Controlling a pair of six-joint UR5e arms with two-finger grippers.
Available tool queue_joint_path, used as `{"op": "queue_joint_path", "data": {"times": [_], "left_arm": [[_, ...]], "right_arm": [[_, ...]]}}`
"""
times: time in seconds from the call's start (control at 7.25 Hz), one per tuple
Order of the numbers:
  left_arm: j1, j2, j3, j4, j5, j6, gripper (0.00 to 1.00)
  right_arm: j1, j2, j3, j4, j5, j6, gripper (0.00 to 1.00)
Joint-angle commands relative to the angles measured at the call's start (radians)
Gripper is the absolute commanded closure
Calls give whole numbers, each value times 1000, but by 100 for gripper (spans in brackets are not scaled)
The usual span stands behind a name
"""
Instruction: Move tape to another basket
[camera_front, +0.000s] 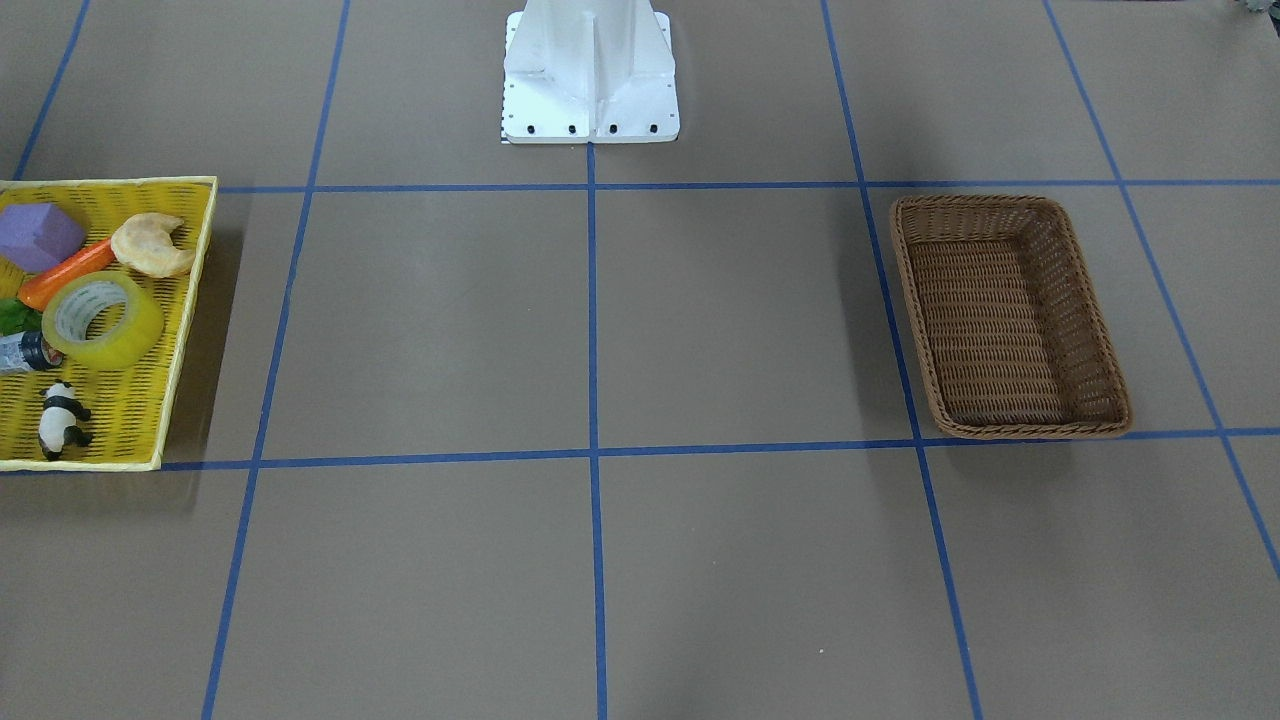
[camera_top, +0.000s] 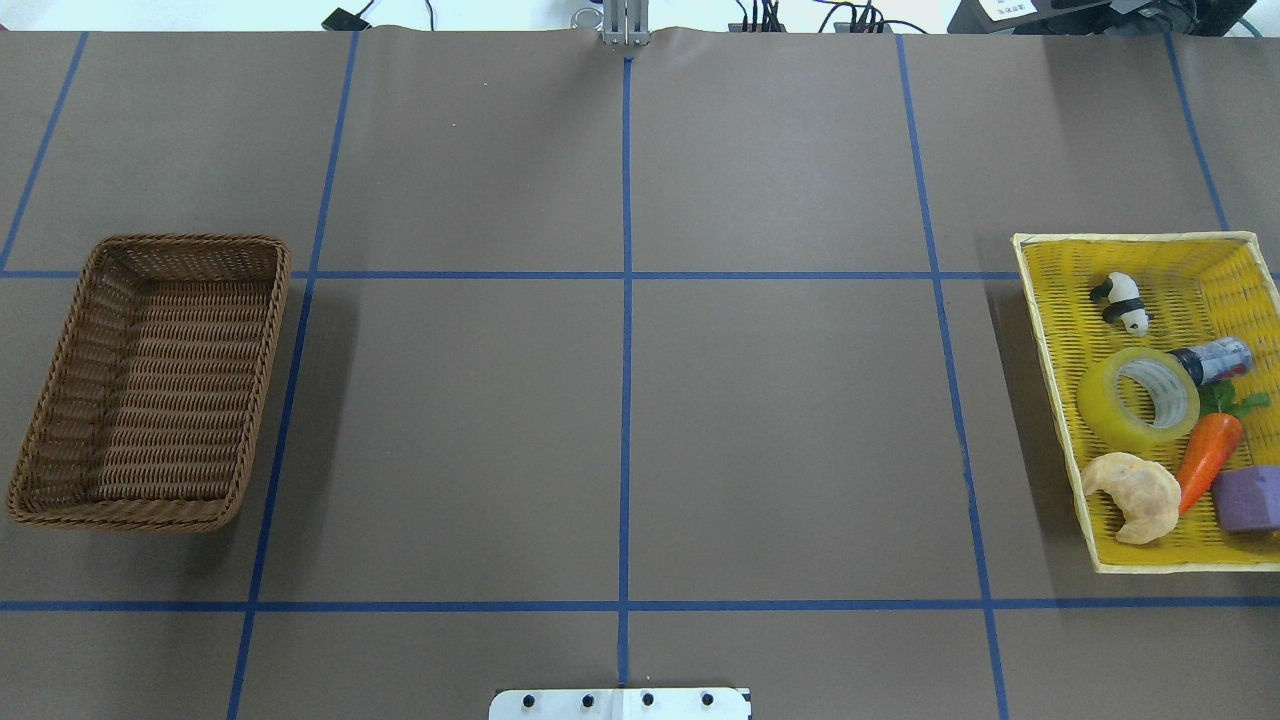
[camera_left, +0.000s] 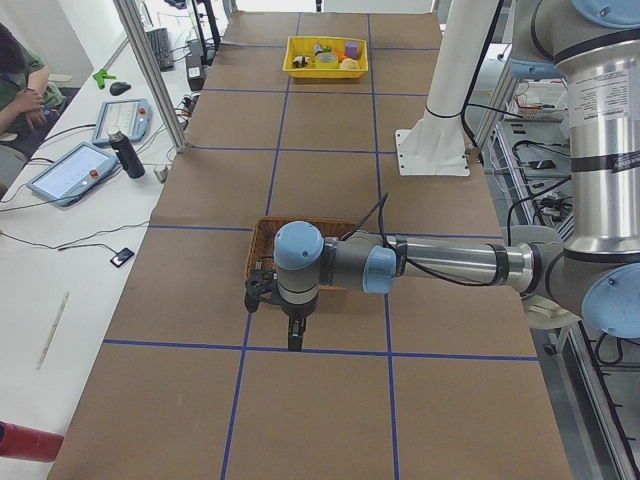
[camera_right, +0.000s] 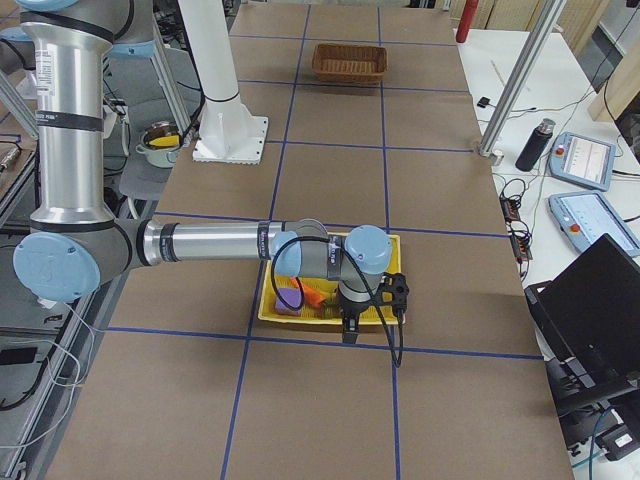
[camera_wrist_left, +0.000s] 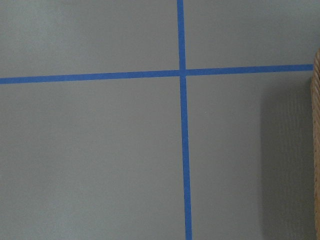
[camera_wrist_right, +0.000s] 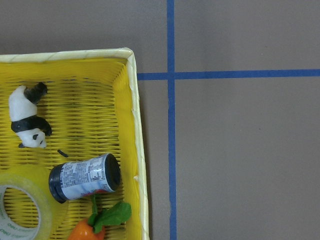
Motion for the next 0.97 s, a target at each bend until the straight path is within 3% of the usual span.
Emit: {"op": "queue_joint_path", "data": {"times": [0.0,0.83], "left_arm": [[0,0,-1,1,1,0,1],[2,-3,-30,0,-31,0,1]], "right_arm": [[0,3,3,0,1,-3,0],[0,0,18,5,-1,-2,0]]}}
